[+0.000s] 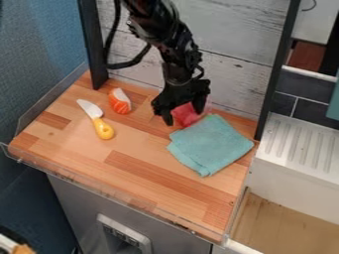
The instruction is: Move the red plastic glass to the center on the table
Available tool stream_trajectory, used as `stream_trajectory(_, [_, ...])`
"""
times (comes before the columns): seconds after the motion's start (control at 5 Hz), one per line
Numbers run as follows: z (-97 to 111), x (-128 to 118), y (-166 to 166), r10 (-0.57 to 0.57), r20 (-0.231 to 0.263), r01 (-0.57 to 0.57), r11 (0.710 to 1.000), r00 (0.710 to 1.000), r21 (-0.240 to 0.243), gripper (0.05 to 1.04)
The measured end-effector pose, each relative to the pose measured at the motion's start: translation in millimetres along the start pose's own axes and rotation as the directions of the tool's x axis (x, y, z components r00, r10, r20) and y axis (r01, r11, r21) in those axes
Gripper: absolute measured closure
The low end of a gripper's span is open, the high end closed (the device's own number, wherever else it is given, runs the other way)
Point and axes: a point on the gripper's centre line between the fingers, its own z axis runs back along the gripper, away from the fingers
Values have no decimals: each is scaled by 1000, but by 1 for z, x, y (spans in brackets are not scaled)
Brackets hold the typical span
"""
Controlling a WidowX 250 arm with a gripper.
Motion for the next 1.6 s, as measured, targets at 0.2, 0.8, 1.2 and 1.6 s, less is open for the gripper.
stream_trajectory(0.2, [-12, 0, 0, 9, -16, -8, 1000, 1000, 28, 118])
stream_trajectory(0.8, [-14, -1, 0, 8, -26, -7, 999, 1000, 34, 457])
stream_trajectory(1.2, [19, 8, 5, 45, -54, -44, 999, 998, 4, 457])
stream_trajectory(1.6, [64, -13, 0, 94, -195, -103, 994, 976, -35, 457])
